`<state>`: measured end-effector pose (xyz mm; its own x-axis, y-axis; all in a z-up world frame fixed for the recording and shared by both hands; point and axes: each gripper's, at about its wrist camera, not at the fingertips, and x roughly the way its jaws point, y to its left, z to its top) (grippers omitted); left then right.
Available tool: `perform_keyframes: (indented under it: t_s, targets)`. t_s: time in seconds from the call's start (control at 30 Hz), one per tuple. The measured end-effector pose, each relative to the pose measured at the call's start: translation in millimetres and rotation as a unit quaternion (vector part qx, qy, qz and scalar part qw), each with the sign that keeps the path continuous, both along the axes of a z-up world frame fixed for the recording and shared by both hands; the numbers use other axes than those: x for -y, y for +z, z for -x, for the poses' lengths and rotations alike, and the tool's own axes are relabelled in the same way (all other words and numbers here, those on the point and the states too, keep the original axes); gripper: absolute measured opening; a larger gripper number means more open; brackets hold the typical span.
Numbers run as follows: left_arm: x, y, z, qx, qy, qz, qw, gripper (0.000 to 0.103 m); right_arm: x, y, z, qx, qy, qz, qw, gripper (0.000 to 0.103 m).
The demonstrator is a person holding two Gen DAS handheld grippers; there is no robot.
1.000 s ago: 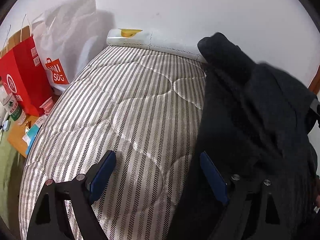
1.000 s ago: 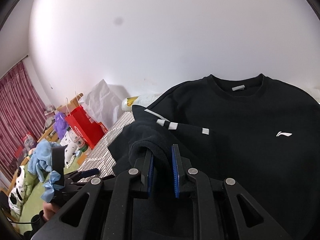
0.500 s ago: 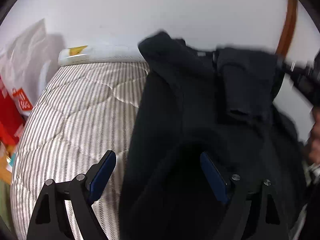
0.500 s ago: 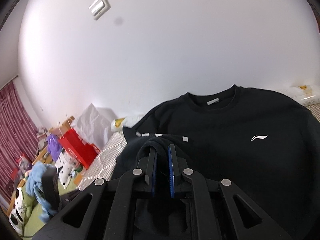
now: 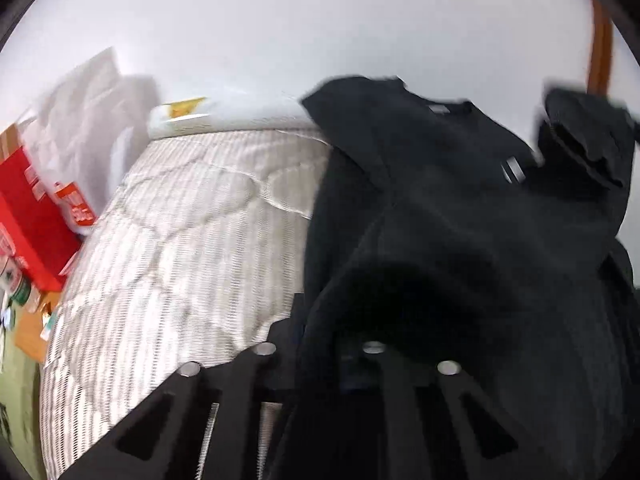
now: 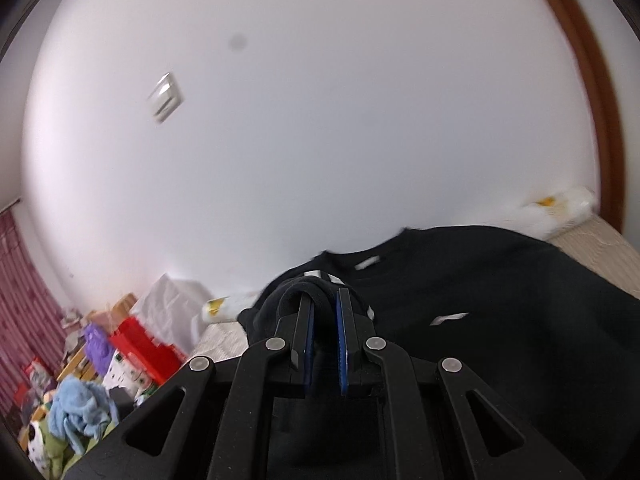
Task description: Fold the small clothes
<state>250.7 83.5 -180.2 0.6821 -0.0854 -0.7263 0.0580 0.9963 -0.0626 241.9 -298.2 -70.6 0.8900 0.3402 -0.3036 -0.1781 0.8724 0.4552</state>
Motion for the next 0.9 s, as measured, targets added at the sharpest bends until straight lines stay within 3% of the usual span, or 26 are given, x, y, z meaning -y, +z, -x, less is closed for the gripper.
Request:
perform_keyframes:
  t_s: [0.13, 0.37, 0.43, 0.47, 0.5, 0.63, 0.77, 0.9]
  targets:
    - [-27, 2, 6, 0.005, 0.044, 0.005, 0.999, 0.011, 25, -22, 1, -0.028, -0.016, 0.006, 0.999, 0.009]
    - [-35, -10, 14, -0.014, 0.038, 0.008, 0.9991, 0.016, 36, -88, 8, -0.123, -0.002, 0.074, 0.99, 0.013]
    - [-41, -10, 14, -0.018, 0.041, 0.019, 0.9988, 0.025, 40, -99, 15, -0.14, 0.0, 0.089, 0.986, 0.021]
    - [-42, -10, 15, -0.018, 0.044, 0.023, 0.9986, 0.032, 44, -100, 20, -0.15, -0.003, 0.099, 0.984, 0.031]
    - [-43, -9, 15, -0.018, 0.046, 0.027, 0.9984, 0.036, 47, -99, 24, -0.152, -0.006, 0.106, 0.983, 0.041]
    - [-44, -8, 15, -0.017, 0.043, 0.04, 0.9981, 0.054, 48, -70, 37, -0.131, -0.035, 0.163, 0.977, 0.044]
    - [-43, -7, 15, -0.013, 0.042, 0.033, 0.9985, 0.055, 31, -34, 20, -0.105, -0.023, 0.186, 0.977, 0.051]
    - [-45, -9, 14, -0.01, 0.041, 0.037, 0.9984, 0.055, -25, -16, -23, -0.083, 0.031, 0.196, 0.977, 0.056]
